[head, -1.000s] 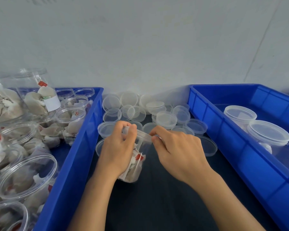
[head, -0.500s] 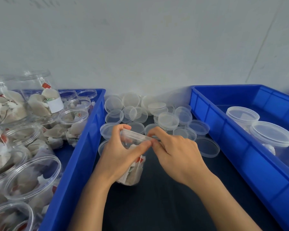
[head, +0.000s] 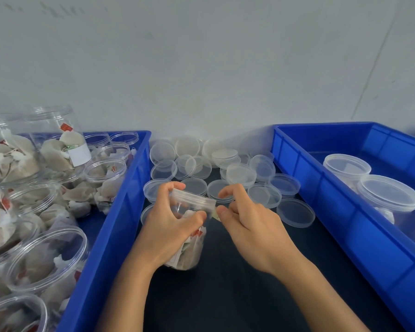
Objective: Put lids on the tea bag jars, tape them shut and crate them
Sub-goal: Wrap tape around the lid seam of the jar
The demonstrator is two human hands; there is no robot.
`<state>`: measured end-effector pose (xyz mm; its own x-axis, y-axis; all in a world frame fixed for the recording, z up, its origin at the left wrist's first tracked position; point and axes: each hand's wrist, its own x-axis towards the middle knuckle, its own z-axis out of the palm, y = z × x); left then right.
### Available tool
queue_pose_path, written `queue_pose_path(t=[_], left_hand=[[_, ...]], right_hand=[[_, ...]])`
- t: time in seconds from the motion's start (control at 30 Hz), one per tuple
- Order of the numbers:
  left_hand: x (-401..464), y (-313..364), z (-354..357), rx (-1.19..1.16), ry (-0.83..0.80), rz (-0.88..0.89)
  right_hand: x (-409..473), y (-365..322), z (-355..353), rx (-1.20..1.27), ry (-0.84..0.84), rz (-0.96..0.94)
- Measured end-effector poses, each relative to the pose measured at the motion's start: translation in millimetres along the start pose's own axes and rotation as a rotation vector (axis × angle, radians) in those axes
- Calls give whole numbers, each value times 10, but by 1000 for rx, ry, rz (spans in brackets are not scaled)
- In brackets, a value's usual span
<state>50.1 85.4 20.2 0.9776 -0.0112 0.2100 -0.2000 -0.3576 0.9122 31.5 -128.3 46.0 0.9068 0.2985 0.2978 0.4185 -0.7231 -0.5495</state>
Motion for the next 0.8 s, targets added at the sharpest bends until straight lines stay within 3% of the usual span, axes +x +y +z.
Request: queue_pose_path(t=[0.23,0.57,0.8], left_hand=[[1,-6,23,62,8,25],[-33,75,108,254,153,71],[-60,83,99,222,160,72]], right_hand=[[34,18,-53,-7,-13,7],[51,9,-76,-62,10,-1],[68,-14,-40,-47,20,-9]])
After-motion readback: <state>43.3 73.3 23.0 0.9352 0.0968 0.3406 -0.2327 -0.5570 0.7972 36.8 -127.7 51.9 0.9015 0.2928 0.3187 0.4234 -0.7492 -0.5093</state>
